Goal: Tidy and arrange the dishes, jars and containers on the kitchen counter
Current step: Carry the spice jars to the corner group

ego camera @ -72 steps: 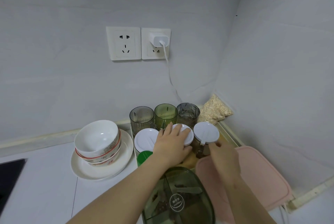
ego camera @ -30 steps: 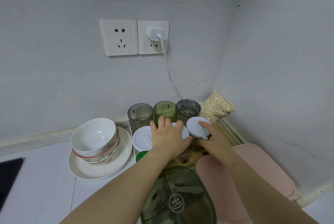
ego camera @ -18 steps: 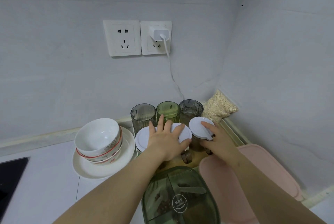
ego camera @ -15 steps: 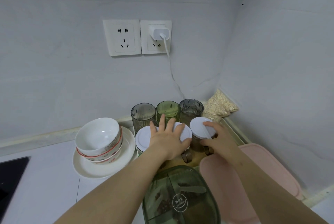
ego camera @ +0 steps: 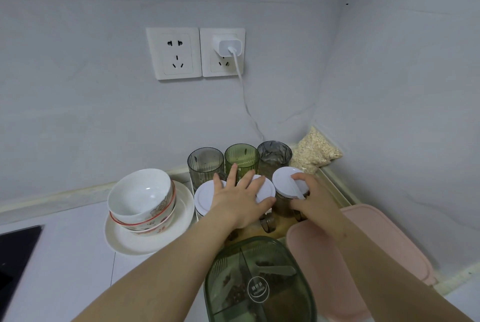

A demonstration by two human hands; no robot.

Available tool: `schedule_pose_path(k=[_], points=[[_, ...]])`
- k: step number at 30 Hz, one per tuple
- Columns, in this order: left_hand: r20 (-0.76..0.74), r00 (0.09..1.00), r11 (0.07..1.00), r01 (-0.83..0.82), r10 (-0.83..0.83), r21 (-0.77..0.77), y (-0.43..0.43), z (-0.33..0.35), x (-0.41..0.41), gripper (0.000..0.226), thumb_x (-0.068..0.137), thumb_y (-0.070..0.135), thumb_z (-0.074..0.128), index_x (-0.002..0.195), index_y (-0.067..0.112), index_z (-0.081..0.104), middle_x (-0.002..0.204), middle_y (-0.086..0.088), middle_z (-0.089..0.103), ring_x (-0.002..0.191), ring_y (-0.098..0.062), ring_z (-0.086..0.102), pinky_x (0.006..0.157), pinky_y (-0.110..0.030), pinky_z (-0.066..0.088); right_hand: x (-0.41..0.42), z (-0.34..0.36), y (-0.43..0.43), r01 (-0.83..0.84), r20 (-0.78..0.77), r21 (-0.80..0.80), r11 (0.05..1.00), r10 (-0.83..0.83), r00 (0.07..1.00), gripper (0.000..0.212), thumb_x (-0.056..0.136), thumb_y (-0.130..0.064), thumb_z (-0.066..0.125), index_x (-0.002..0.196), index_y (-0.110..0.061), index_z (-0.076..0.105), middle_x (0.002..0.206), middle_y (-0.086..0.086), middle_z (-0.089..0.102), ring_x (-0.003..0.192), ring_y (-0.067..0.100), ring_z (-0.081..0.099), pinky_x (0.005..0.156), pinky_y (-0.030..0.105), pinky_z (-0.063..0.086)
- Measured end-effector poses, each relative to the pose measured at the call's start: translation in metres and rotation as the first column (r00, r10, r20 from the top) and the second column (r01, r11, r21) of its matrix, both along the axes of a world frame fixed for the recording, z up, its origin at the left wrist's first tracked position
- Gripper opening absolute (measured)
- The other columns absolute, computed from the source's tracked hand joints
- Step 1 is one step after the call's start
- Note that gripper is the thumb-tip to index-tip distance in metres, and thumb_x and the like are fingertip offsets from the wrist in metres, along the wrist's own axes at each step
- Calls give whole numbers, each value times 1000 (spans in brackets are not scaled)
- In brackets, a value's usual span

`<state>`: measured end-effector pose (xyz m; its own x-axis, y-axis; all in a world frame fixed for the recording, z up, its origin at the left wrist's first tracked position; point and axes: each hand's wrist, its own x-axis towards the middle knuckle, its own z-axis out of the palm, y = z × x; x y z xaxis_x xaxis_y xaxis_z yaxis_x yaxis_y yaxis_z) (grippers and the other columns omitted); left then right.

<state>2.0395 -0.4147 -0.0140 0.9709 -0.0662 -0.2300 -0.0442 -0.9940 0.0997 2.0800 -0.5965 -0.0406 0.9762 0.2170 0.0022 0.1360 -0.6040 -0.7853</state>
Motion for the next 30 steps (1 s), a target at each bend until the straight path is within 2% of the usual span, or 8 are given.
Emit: schedule_pose_path(k=[5,11,14,17,20,24,26,30], points=[[6,1000,1000,3,-3,6,-1,0,-1,64,92,64,14,149,36,4,159,10,-5,144,-27,-21,112,-61,-6,-2,-2,1,-25,35,-39,999,27,999,60,75,-4,65,128,-22,42,128,2,37,103,18,42,64,20,43],[19,1000,1000,-2,3,-17,0,-1,0,64,92,65,16,149,37,5,159,10,-4,144,-25,-19,113,-60,-6,-3,-2,4,2,6,-11,1000,-2,1000,57,70,-22,66,122,-29,43,129,0,37,110,21,44,80,33,45],[32,999,999,3,-2,-51,2,-1,1,64,91,65,20,148,39,8,159,8,-4,145,-23,-17,113,-58,-7,-9,0,8,90,-8,38,995,-89,996,62,65,-36,59,124,-31,43,143,-3,27,125,21,38,97,39,41],[63,998,988,-17,27,-154,7,2,0,59,94,57,30,147,39,14,159,7,-4,146,-20,-14,114,-53,-6,-17,8,13,159,16,140,977,-163,987,69,69,-29,61,135,-23,40,146,0,26,129,21,34,99,33,35],[120,990,957,-32,70,-289,12,10,-3,54,96,44,38,147,35,21,159,6,1,146,-19,-9,116,-47,1,-24,16,15,247,49,191,950,-261,964,58,81,-11,63,135,-15,42,139,3,34,121,18,37,91,27,31],[254,951,879,-34,174,-475,26,27,-19,48,95,36,46,141,27,36,152,1,25,142,-21,19,115,-39,22,-42,43,34,277,34,310,909,-302,953,44,78,-17,62,121,-17,53,118,-2,45,116,19,44,92,32,38],[255,920,789,-85,296,-609,36,36,-32,45,94,31,50,138,22,42,144,-1,38,131,-19,37,108,-32,32,-53,59,50,230,8,377,897,-251,968,36,77,-22,61,112,-21,56,116,-3,48,114,16,45,93,31,38],[185,850,614,-190,494,-767,62,51,-73,38,92,24,53,130,17,51,131,-5,51,117,-20,51,99,-29,39,-81,84,92,103,-20,467,878,-106,994,20,87,-8,57,102,-21,59,117,3,55,110,16,50,88,26,38]])
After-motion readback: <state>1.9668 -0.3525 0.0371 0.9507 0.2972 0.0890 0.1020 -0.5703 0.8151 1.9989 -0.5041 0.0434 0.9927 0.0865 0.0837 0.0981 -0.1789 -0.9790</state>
